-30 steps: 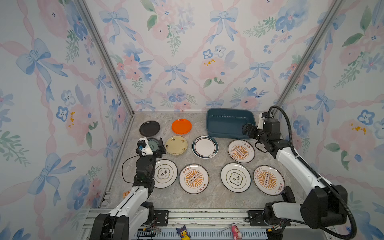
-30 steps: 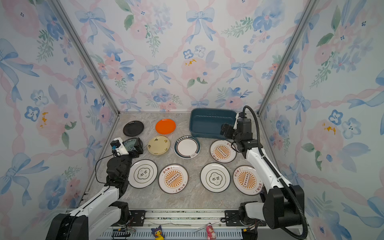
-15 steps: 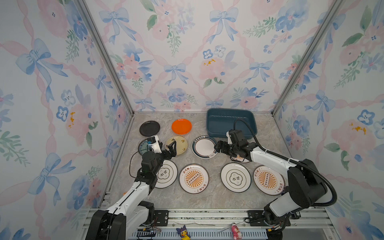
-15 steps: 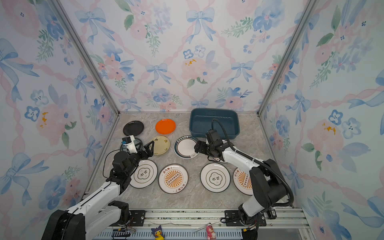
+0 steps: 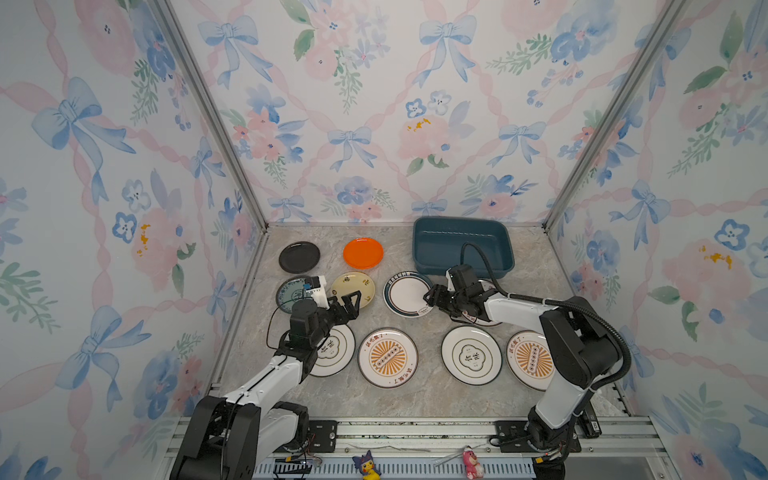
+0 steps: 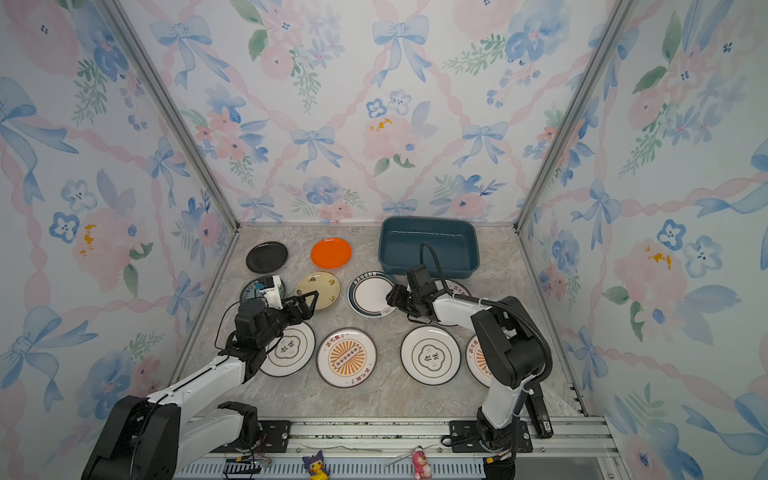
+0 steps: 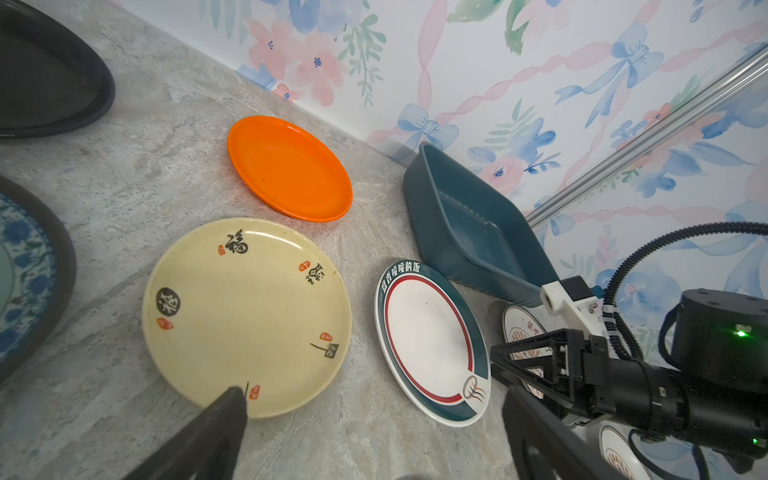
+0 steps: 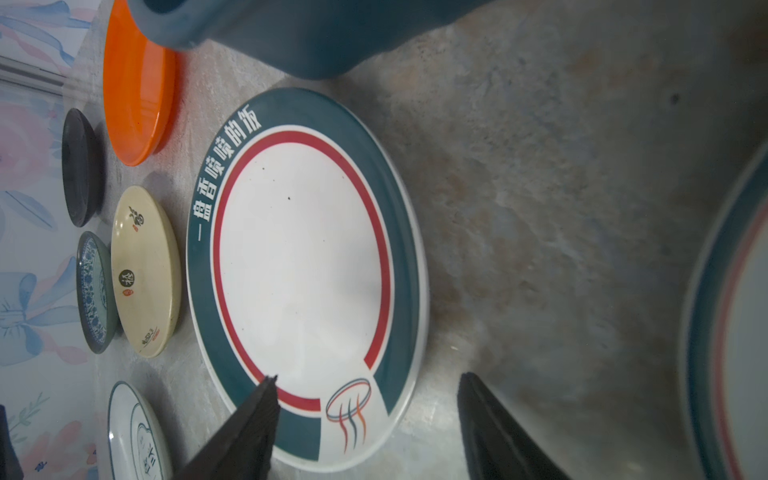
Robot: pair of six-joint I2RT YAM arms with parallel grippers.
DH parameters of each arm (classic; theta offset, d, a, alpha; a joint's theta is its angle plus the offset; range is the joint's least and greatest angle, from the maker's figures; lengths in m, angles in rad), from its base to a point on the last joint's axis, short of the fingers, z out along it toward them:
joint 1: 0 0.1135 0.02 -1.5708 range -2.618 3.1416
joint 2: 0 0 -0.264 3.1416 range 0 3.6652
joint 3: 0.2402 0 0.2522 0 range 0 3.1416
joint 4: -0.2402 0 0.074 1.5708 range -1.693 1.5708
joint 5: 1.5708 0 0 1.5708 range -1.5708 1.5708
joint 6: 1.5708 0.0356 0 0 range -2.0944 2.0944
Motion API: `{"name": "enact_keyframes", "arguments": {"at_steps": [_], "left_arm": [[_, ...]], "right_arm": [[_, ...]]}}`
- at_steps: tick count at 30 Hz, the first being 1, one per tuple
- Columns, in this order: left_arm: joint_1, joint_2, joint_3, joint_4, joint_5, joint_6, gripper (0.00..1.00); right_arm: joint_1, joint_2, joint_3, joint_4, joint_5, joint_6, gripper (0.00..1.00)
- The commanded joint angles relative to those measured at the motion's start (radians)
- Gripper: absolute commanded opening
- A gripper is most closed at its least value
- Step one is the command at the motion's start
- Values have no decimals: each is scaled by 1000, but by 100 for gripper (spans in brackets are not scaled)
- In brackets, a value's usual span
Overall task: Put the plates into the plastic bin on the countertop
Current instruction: 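Reach the right gripper to the green-rimmed plate while the left gripper moves toward it, then grasp the green-rimmed red-ringed plate edge with the right gripper and tilt it up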
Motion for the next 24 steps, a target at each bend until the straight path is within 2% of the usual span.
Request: {"name": "enact_keyframes", "arguments": {"at_steps": [1,7,13,17,24], "left_arm": [[-7,6,8,8,28,5,98],[-10,21,6,8,59,3,98],[-10,62,23,18,84,-41,98],[-9,65,-21,131,123,-70,98],[-10,96,-21,137,123,-65,98]], "right_arm": [[-26,44,-40,134,-50,71,59],[-45,98,-63,251,-99,136,46],[-48,106,-83,275,-93,148,44],[-53,110,-89,286,-99,151,38],[-62,113,-100,317,-120,160,22]]}}
